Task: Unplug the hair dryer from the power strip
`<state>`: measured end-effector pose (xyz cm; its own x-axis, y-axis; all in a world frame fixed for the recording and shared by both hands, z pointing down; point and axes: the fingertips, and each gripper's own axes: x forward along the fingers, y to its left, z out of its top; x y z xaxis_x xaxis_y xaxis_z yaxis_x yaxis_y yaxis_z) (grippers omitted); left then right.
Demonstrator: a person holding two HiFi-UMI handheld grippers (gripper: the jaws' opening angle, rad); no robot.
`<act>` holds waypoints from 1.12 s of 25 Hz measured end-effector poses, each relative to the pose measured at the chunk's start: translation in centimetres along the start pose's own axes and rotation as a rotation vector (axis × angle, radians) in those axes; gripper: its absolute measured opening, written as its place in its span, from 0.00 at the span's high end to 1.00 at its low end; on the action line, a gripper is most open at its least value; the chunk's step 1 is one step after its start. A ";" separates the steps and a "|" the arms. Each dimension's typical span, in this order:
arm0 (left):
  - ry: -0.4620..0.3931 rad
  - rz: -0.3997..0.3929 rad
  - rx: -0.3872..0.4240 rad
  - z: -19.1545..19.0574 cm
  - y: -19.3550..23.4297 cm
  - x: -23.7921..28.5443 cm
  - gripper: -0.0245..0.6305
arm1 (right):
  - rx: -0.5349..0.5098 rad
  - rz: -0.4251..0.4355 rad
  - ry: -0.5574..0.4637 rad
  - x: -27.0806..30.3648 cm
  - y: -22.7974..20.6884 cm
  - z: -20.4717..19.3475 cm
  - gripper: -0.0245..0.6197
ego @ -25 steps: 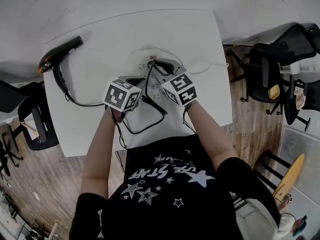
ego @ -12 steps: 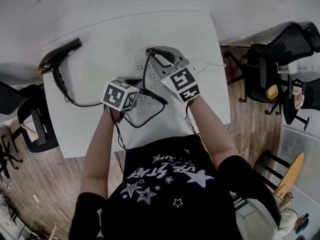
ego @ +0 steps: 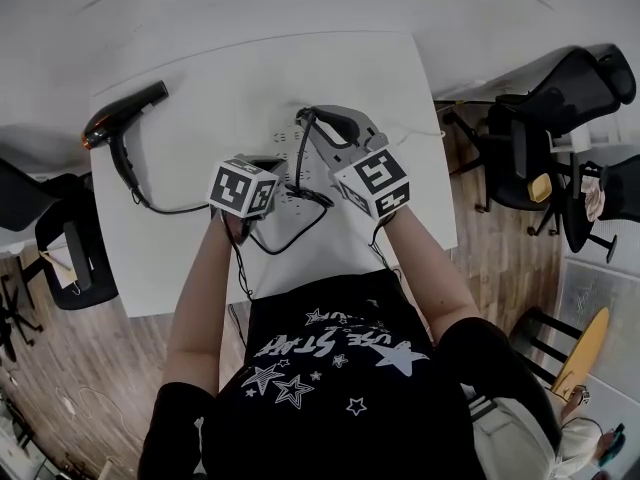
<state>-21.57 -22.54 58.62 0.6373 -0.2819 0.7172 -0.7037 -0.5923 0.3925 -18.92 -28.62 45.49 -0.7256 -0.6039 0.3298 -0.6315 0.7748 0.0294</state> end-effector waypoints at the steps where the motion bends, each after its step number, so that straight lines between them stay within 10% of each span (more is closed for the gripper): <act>1: -0.001 0.000 0.000 0.0 0.0 0.0 0.95 | 0.010 -0.001 -0.004 -0.4 0.1 0.1 0.86; 16: -0.083 0.025 -0.035 0.2 -0.1 -0.3 0.95 | 0.044 -0.059 -0.018 -4.8 2.4 0.8 0.85; 28: -0.151 0.216 -0.151 -0.1 -0.2 -0.4 0.95 | 0.042 0.057 -0.057 -8.8 2.0 1.3 0.85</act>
<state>-21.76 -22.27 58.31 0.4997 -0.5048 0.7039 -0.8593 -0.3909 0.3297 -14.14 -22.04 41.46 -0.7744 -0.5693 0.2760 -0.5987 0.8005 -0.0284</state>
